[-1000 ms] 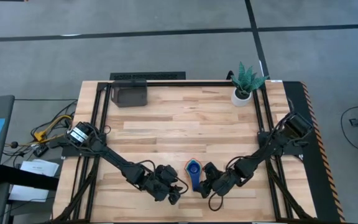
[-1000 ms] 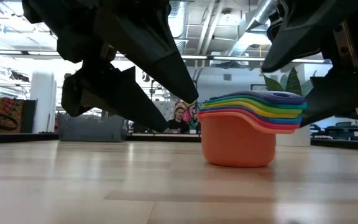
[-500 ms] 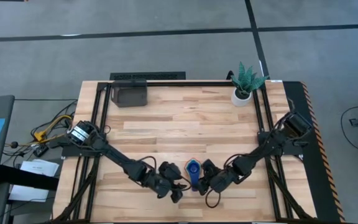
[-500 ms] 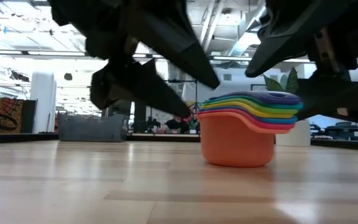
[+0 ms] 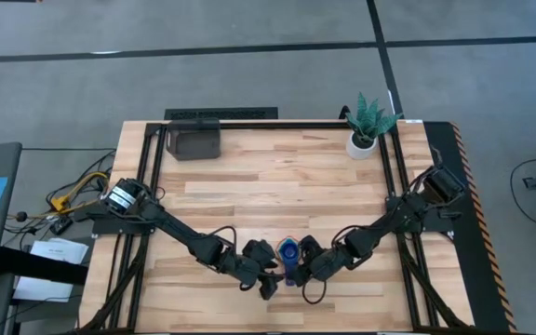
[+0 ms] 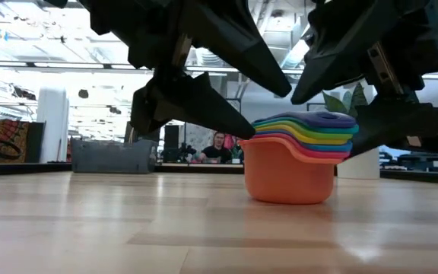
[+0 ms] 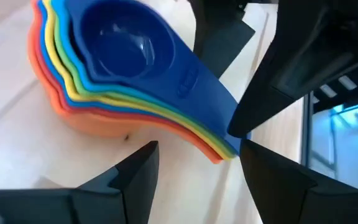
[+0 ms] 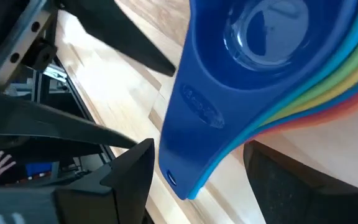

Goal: Nest measuring cups in basket
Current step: Adjust the nested measuring cups

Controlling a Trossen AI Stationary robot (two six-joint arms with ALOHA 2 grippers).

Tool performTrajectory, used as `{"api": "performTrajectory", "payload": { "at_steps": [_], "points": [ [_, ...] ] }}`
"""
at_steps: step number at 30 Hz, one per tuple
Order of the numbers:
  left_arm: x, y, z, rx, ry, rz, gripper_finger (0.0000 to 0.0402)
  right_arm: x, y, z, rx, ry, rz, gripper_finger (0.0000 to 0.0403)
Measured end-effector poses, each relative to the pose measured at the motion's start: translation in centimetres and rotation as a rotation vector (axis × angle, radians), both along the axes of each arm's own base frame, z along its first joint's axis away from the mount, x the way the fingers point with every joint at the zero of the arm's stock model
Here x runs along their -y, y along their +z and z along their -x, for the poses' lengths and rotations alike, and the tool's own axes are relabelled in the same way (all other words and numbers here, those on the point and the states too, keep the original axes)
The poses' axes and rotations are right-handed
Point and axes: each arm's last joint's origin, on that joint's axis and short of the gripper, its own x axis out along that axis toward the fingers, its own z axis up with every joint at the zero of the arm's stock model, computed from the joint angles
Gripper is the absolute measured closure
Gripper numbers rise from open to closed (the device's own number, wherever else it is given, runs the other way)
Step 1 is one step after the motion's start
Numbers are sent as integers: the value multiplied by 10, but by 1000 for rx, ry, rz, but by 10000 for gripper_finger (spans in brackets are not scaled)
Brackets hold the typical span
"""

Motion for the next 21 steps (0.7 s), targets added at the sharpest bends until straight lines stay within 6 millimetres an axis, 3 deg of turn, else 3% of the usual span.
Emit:
{"api": "performTrajectory", "payload": {
  "at_steps": [10,15,21],
  "points": [
    [0,5,2,-6,62,108,189,2,29,24,-39,92,93,132],
    [-2,5,1,0,142,165,189,16,22,35,-194,187,219,132],
    [-9,5,-2,1,184,196,189,22,11,23,-205,236,205,132]
  ]
}}
